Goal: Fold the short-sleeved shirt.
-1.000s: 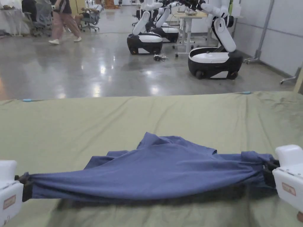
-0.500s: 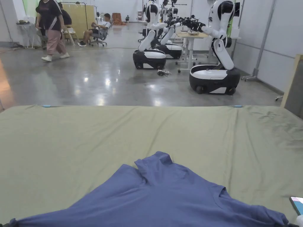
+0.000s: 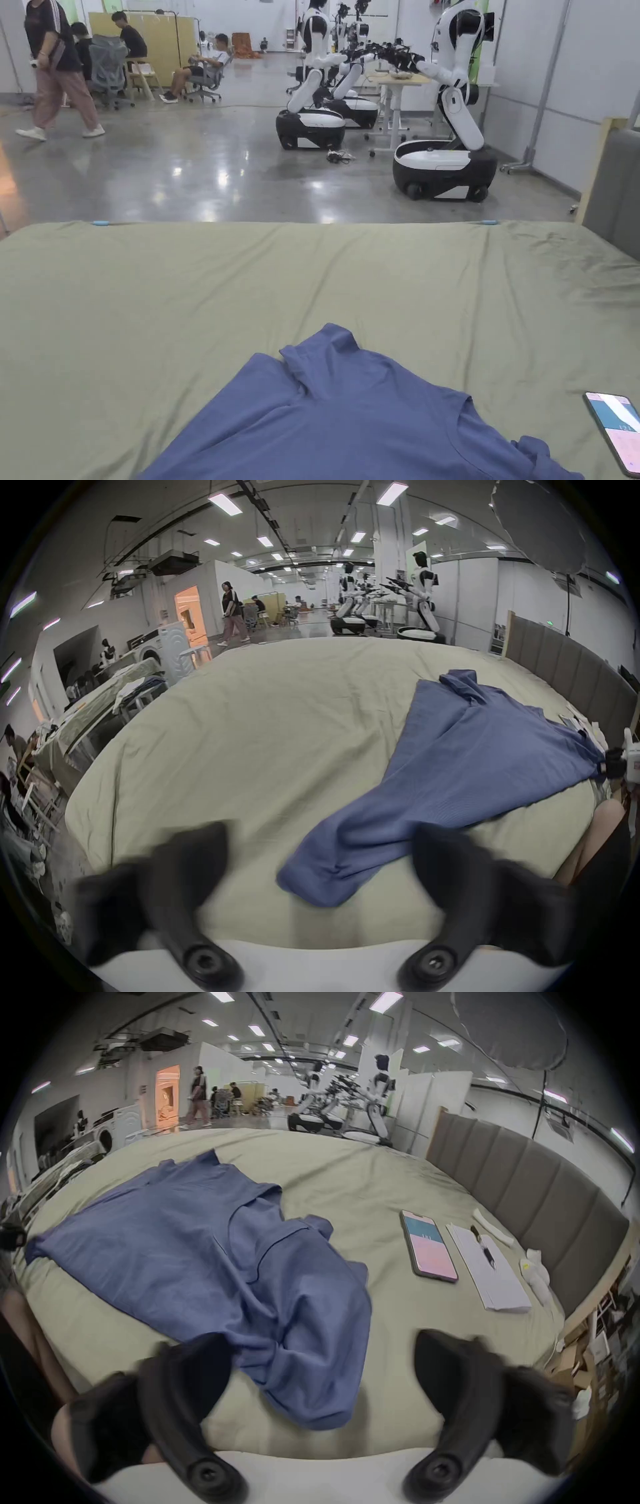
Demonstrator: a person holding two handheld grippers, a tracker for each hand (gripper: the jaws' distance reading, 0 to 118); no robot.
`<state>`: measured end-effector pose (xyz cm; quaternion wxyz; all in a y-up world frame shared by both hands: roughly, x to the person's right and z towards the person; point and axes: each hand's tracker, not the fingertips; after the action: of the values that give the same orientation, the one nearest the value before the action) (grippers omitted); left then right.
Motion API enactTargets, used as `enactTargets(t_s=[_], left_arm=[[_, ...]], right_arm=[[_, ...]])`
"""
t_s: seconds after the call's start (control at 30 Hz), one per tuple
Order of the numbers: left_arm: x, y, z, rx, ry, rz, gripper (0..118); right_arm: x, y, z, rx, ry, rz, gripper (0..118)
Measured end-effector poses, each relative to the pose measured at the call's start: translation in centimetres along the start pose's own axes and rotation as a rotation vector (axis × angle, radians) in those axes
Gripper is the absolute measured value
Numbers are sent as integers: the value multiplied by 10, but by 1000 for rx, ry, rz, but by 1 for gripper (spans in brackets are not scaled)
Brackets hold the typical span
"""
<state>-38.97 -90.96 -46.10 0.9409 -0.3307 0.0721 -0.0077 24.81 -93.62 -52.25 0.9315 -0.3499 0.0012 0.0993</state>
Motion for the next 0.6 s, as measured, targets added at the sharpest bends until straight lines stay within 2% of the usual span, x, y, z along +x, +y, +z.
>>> enactTargets(t_s=[0.03,0.07,0.13,0.2,0.23,0.27,0.3,0.33,0.37,0.4,0.43,0.5,0.53,0.6], left_arm=[[-1,0,3,7,2,19,116],[-1,4,13,93,-28,56,114],[-2,8,24,48,-26,46,114],[-1,15,44,159,17,73,114],[2,17,58,170,16,81,112],[4,20,68,149,18,94,106],[6,23,78,147,23,121,79],[8,24,87,185,31,159,37],[16,20,102,219,31,198,0],[19,18,106,224,13,212,0],[23,14,109,216,5,220,0],[28,6,112,135,-101,198,0],[30,4,109,115,-104,176,0],[30,-4,97,102,-62,140,0]], right_arm=[[2,-1,7,33,37,-22,110],[4,-1,16,80,62,-62,109],[3,3,28,88,36,-84,109],[-7,12,49,115,39,-119,109],[-13,17,58,122,49,-136,106],[-24,25,76,142,92,-151,95],[-33,28,87,180,140,-150,58],[-42,29,95,216,158,-135,19],[-56,33,102,248,157,-107,0],[-66,34,106,244,126,-90,0],[-74,33,110,261,135,-85,0],[-86,36,116,265,265,-95,0],[-93,41,114,269,266,-86,0],[-107,45,114,273,263,-11,0]])
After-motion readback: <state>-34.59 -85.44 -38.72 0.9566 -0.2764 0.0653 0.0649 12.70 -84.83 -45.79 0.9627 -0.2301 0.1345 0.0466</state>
